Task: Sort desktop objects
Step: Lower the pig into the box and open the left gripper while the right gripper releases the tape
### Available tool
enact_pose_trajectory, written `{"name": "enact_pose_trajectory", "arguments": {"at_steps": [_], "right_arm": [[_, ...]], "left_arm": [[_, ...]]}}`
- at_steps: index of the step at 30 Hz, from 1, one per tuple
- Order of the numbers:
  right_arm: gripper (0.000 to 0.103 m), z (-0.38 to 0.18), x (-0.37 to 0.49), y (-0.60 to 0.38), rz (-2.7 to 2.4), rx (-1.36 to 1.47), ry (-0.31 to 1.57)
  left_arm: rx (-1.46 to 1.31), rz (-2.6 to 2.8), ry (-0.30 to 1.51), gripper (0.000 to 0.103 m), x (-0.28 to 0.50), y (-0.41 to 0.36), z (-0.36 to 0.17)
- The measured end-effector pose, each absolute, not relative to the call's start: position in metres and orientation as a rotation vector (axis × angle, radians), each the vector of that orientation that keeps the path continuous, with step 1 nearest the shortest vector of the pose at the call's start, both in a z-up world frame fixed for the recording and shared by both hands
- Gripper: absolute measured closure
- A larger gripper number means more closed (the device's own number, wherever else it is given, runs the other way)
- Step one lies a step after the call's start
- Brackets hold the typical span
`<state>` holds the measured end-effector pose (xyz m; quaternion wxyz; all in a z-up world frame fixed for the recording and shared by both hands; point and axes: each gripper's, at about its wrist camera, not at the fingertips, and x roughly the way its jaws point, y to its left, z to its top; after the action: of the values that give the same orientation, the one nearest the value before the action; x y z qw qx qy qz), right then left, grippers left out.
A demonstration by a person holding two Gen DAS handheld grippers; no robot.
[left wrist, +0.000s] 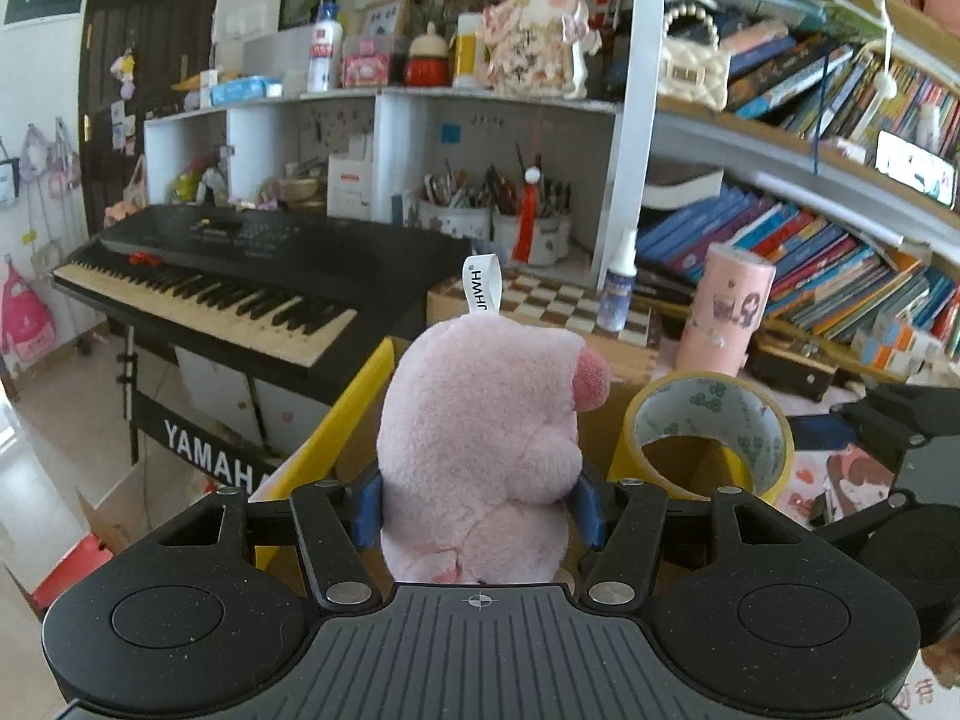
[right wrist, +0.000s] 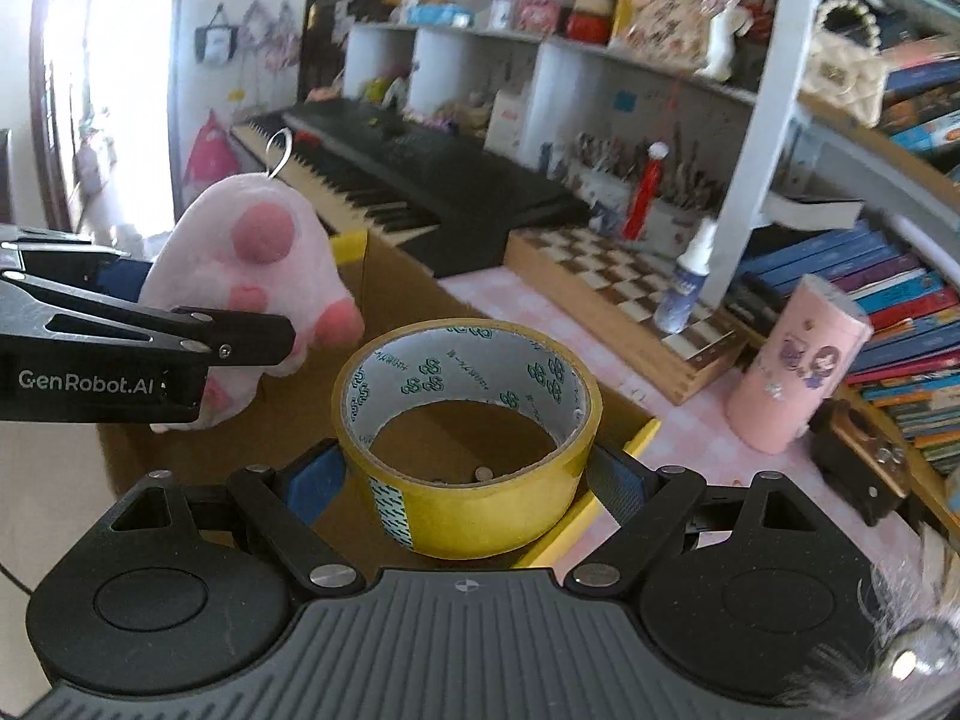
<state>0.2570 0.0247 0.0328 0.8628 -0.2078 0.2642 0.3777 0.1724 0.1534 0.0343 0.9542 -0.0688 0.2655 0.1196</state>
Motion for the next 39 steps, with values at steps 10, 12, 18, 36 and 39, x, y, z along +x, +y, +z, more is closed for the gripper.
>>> {"name": "enact_pose_trajectory", "arguments": {"at_steps": [10, 12, 18, 36, 39], "right_arm": [[0.017, 0.014, 0.285, 0.044, 0.888, -0.561, 0.598], [0.017, 0.011, 0.288, 0.047, 0.907, -0.585, 0.605], [0.016, 0.002, 0.293, 0.055, 0.941, -0.646, 0.624], [0.016, -0.015, 0.288, 0.066, 0.978, -0.813, 0.629], [0.016, -0.014, 0.287, 0.066, 0.973, -0.805, 0.628]], "left_arm": [[-0.101, 0.246, 0.643, 0.044, 0.2, 0.152, 0.016], [-0.096, 0.246, 0.661, 0.044, 0.204, 0.151, 0.013], [-0.101, 0.244, 0.713, 0.043, 0.211, 0.153, 0.005], [-0.07, 0.243, 0.761, 0.038, 0.217, 0.151, -0.004], [-0.071, 0.235, 0.765, 0.035, 0.216, 0.151, -0.004]]}}
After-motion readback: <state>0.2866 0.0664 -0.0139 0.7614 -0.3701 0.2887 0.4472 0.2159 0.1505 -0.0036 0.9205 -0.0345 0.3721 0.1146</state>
